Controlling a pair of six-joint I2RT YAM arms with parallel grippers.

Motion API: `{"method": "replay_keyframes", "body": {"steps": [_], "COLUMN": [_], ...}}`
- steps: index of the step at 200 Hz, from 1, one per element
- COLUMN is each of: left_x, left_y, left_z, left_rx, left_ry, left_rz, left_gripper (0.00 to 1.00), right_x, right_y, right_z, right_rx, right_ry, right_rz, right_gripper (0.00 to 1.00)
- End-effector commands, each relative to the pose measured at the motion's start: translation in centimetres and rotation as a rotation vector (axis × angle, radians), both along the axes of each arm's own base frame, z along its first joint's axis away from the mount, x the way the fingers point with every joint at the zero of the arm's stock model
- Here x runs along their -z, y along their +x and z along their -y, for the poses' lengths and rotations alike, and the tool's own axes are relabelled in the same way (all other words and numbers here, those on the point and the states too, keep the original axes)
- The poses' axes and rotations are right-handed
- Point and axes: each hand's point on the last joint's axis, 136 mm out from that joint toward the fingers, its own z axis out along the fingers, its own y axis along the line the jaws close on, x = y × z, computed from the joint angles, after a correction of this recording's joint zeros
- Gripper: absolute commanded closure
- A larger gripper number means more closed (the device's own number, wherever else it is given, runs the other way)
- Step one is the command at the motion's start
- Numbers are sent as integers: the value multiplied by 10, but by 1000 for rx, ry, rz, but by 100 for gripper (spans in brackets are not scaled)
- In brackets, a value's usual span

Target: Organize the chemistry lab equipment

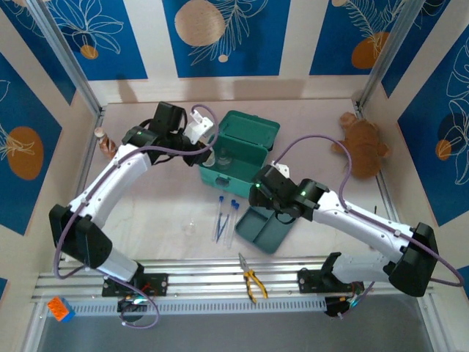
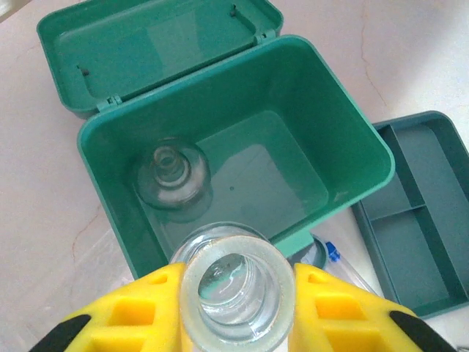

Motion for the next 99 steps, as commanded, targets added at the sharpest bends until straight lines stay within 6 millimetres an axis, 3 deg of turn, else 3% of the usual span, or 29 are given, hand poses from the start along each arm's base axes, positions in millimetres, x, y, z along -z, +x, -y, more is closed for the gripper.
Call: {"method": "replay_keyframes", "body": {"steps": [1,99], "left_x": [-7,37], "left_y": [5,36], "left_z": [14,80], "left_rx": [20,86], "left_ry": [-25,5], "left_rz": [-8,-15], "left_gripper": [73,72], "right_x": [3,2], "right_y": [-4,-10], "right_z": [14,27], "right_rx": [37,69], "right_ry": [-14,-20], "right_rz": [-4,-4], "right_gripper": [28,28]}}
